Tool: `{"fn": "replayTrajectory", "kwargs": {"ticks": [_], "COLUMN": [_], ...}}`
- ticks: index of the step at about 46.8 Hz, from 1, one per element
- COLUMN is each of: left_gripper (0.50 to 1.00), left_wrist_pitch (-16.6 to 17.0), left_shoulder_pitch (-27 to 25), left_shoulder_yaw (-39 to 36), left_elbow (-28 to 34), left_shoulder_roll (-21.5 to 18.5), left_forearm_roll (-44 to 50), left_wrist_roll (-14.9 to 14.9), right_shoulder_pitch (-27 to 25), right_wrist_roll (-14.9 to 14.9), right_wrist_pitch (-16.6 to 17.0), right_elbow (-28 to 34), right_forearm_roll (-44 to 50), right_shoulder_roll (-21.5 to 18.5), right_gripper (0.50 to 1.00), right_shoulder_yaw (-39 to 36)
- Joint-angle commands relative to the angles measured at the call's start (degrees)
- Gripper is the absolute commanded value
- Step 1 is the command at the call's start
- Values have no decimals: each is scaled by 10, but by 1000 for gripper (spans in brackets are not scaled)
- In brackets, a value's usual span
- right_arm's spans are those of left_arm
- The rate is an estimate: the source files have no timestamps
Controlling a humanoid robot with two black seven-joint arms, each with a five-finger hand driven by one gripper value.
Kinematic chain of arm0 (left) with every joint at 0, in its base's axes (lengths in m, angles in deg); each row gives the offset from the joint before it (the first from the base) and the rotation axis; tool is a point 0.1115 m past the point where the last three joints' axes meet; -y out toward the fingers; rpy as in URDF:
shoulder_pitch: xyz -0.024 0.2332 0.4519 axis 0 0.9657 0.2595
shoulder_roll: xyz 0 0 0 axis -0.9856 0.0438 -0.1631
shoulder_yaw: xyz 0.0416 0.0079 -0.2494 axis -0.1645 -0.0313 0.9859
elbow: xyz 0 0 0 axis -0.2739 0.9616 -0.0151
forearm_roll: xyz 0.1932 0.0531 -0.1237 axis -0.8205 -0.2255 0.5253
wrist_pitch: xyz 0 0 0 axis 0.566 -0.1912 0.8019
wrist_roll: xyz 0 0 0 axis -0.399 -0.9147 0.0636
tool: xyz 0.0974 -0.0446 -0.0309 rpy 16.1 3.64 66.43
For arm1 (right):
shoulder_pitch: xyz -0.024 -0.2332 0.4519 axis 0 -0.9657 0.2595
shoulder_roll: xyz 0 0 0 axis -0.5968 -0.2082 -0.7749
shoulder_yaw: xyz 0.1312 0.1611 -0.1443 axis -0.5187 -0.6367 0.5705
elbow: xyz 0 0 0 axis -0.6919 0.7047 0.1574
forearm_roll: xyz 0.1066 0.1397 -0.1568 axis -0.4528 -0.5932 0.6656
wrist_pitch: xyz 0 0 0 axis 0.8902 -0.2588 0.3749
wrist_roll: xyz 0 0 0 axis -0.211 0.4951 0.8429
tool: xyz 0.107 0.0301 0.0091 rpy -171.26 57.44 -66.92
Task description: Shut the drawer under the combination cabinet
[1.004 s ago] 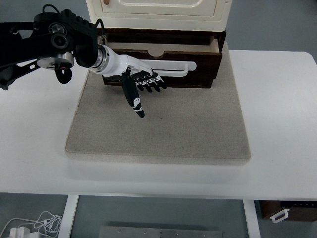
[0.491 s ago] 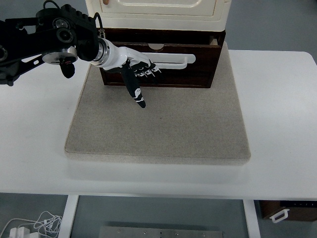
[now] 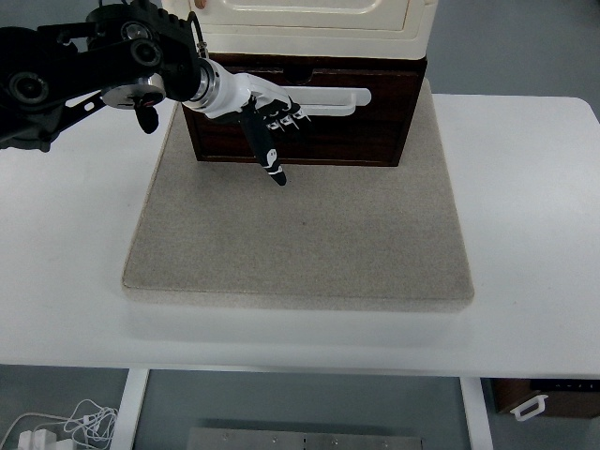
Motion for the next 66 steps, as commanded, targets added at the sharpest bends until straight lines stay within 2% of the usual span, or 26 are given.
{"fn": "replayTrajectory", "kwargs": {"ticks": [1, 19, 26, 35, 42, 46, 51, 54, 60, 66], "left_gripper": [996, 999, 999, 999, 999, 999, 999, 996, 999, 999], "left_wrist_pitch": [-1, -9, -58, -141, -141, -141, -141, -141, -141, -141], "left_shoulder_pitch": [1, 4, 18, 54, 99, 109, 121, 128, 141, 146], "left_shoulder_yaw": [2, 14, 44, 144, 262, 306, 353, 392, 477, 530], "left_elbow": [-7, -11, -8, 0, 2, 2, -3, -8, -23, -35], "left_shoulder_roll": [1, -3, -4, -8, -7, -7, -7, -8, -7, -8], "left_forearm_roll": [-9, -3, 0, 2, 3, 3, 4, 4, 14, 41], "left_wrist_roll": [0, 7, 7, 8, 22, 48, 112, 137, 162, 183], "right_shoulder_pitch": [0, 0, 0, 0, 0, 0, 0, 0, 0, 0], "right_wrist_roll": [0, 0, 0, 0, 0, 0, 0, 0, 0, 0], "right_wrist_pitch": [1, 1, 0, 0, 0, 0, 1, 1, 0, 0], "right_elbow": [0, 0, 0, 0, 0, 0, 0, 0, 0, 0], "right_forearm_roll": [0, 0, 0, 0, 0, 0, 0, 0, 0, 0], "right_shoulder_roll": [0, 0, 0, 0, 0, 0, 0, 0, 0, 0], "right_gripper": [952, 952, 952, 952, 952, 952, 952, 952, 952, 952], "right_shoulder_yaw": [0, 0, 0, 0, 0, 0, 0, 0, 0, 0]}}
